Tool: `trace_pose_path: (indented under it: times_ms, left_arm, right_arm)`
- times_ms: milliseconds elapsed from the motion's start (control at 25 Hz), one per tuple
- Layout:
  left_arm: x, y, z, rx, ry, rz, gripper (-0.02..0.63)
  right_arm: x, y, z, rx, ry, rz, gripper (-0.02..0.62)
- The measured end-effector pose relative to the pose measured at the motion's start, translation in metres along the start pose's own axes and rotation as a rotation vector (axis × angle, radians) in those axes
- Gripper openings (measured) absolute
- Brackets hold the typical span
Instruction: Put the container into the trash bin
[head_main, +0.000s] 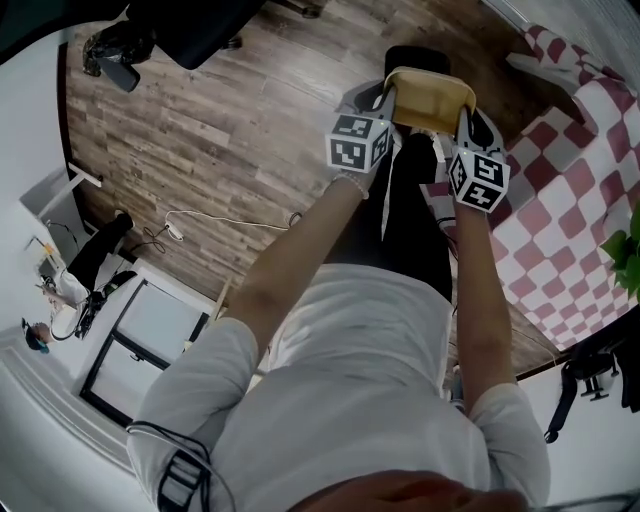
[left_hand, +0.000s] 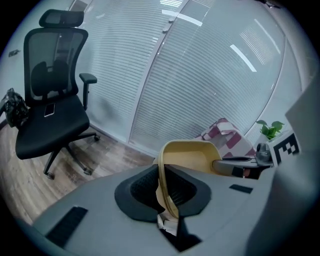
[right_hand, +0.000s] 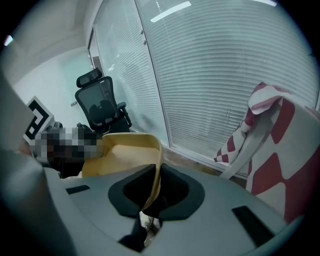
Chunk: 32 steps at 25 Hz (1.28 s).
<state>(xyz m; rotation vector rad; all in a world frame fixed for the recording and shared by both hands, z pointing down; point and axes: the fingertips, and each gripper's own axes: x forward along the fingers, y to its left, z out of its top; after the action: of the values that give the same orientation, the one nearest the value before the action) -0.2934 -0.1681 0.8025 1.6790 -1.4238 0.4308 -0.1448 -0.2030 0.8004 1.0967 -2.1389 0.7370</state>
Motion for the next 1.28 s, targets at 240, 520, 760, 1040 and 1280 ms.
trace_pose_path:
  times_ms: [240,520,760,1040,1280]
  left_arm:
    - [0.034,0.02,-0.039,-0.018,0.048,0.012,0.057]
    - [0.075,0.046,-0.078,-0.045,0.09,0.022,0.057]
    - [0.106,0.064,-0.109,-0.043,0.121,0.021,0.057]
    - [0.142,0.087,-0.141,-0.063,0.157,0.028,0.057]
    - [0.171,0.09,-0.155,-0.049,0.189,0.006,0.057]
  right_arm:
    - [0.036,-0.007,-0.038,-0.004,0.064,0.009,0.054]
    - [0.079,-0.014,-0.081,-0.007,0.123,0.017,0.054]
    - [0.112,-0.02,-0.112,0.0,0.16,0.03,0.054]
    - [0.146,-0.026,-0.145,0.011,0.198,0.033,0.054]
    - [0.167,-0.043,-0.171,0.025,0.224,0.025,0.054]
